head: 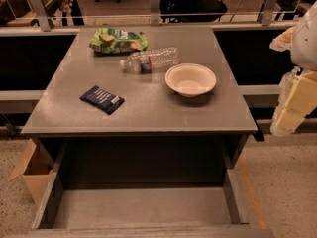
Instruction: Place rxbar blueberry into top drawer
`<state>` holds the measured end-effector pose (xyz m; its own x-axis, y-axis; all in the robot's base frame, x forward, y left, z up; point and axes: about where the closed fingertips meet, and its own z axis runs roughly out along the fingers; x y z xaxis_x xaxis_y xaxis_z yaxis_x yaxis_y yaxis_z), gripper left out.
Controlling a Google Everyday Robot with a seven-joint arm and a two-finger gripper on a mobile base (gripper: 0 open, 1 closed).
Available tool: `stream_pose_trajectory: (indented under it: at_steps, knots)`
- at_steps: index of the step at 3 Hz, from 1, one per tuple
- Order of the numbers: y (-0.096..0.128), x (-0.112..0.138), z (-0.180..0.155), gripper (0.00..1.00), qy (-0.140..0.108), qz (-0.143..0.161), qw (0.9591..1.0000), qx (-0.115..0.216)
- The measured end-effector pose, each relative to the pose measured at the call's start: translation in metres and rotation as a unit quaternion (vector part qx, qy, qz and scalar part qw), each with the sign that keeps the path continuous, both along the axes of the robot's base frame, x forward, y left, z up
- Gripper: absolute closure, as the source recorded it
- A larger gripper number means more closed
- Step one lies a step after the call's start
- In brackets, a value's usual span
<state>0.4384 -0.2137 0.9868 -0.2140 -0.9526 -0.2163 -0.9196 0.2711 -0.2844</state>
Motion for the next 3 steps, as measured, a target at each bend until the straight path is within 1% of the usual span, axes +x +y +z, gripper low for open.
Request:
stream_pose_trajectory:
  at_steps: [1, 2, 3]
  knots:
    - [0.000, 0.000, 0.000, 0.00, 0.000, 0.000, 1.0000, 0.000]
    - [0.013, 0.007, 0.001, 0.00, 0.001, -0.014, 0.9997, 0.021]
    - [0.061, 0.024, -0.005, 0.00, 0.015, -0.010, 0.9989, 0.043]
